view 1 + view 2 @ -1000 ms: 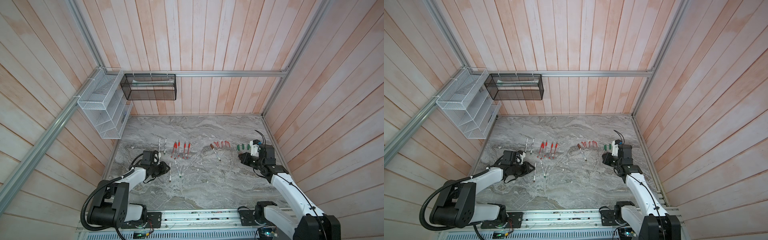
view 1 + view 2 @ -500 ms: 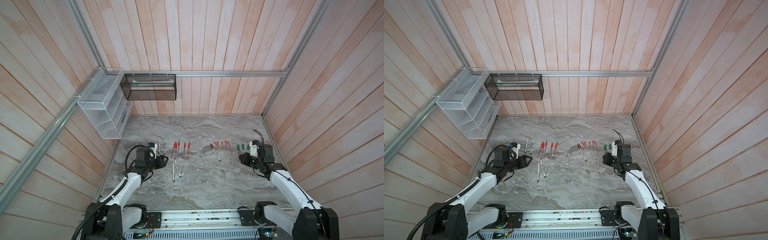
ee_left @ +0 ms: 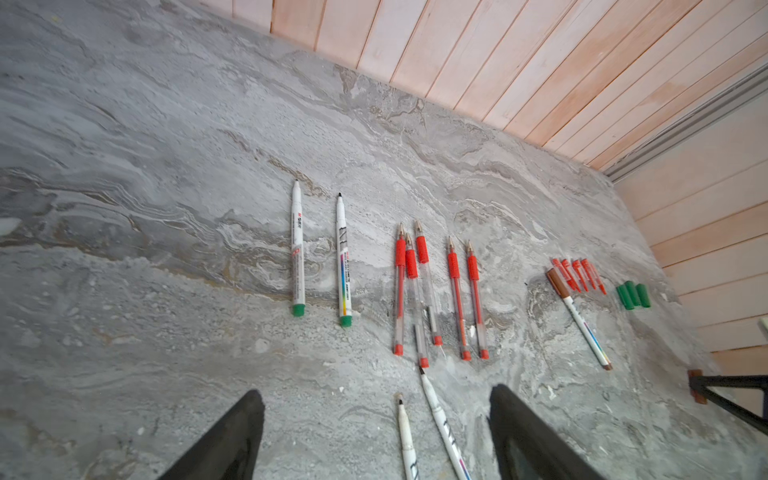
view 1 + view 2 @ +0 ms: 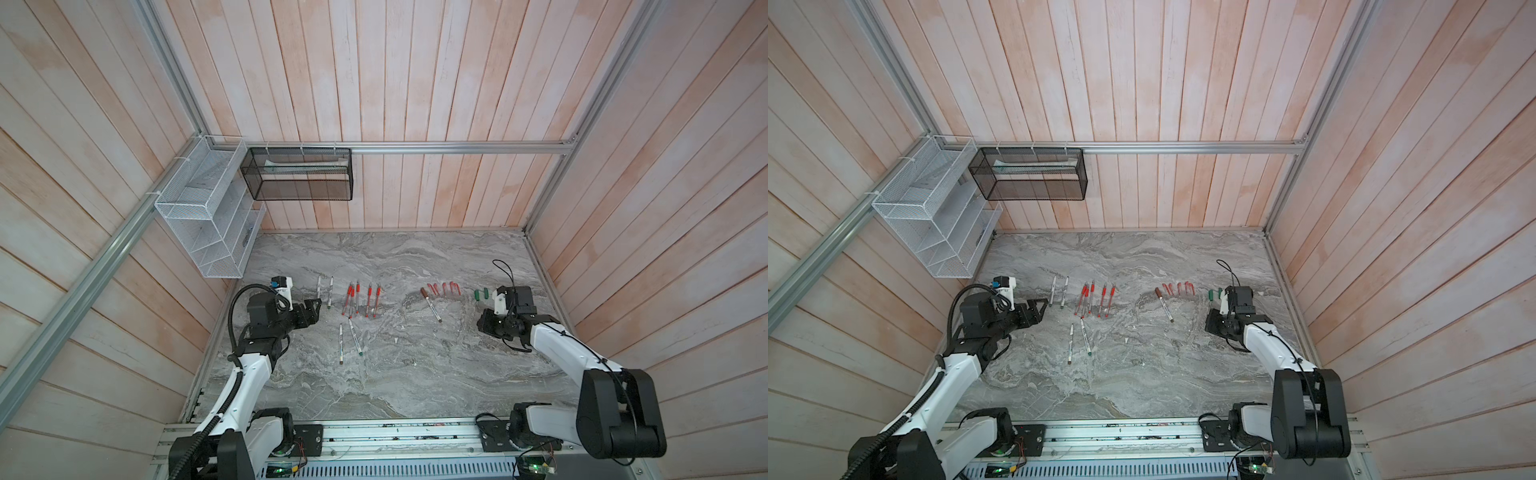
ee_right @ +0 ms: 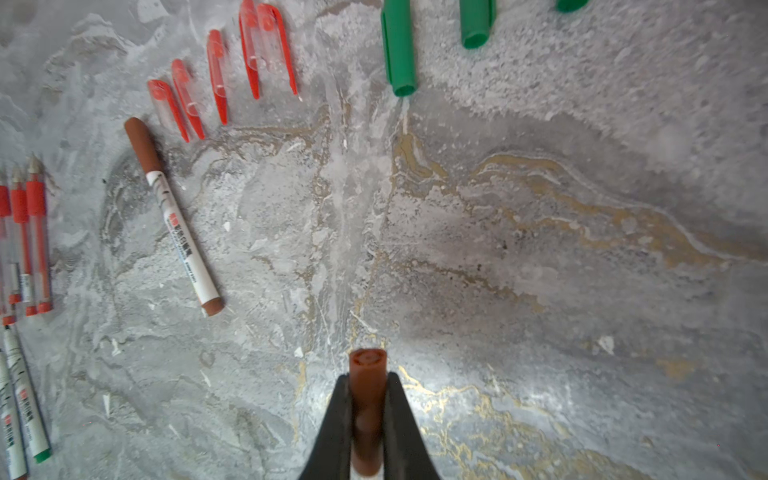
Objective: Open the pen caps
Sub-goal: 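Lower the brown cap beside the green caps and open the right gripper, then move the right gripper to the pile and close it on another brown-capped marker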
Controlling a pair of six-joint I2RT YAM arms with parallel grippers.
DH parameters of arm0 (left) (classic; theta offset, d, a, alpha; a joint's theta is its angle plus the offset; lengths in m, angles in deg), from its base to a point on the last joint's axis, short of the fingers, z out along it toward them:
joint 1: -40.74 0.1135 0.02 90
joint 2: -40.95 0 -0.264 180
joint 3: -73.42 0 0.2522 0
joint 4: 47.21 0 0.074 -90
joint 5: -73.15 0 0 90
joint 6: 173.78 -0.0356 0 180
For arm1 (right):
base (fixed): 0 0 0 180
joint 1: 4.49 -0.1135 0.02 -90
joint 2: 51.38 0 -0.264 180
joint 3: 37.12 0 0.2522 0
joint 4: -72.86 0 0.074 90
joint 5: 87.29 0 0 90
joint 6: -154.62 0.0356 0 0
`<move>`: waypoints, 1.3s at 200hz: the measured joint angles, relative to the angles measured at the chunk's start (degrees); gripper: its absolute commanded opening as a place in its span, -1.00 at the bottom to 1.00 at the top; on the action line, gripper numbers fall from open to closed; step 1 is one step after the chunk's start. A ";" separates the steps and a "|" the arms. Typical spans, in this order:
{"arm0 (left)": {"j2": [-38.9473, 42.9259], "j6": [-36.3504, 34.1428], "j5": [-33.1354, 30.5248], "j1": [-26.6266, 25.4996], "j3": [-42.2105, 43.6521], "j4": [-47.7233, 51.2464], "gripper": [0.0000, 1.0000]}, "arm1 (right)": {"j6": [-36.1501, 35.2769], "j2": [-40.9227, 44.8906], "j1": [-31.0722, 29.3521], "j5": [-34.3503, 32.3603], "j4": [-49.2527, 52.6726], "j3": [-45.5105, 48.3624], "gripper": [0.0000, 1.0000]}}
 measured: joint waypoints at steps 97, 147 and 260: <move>0.24 -2.75 -2.82 2.12 -0.07 -0.09 0.87 | -2.21 -7.34 -0.02 -2.84 0.11 -2.73 -0.90; 0.24 -3.80 -3.30 2.12 -0.11 0.00 0.88 | -2.60 -9.99 -0.70 -4.50 -0.37 -2.93 -0.75; 0.28 -3.82 -3.76 2.16 -0.31 0.22 0.89 | -4.04 -9.25 -1.77 -7.89 2.56 -5.66 -0.39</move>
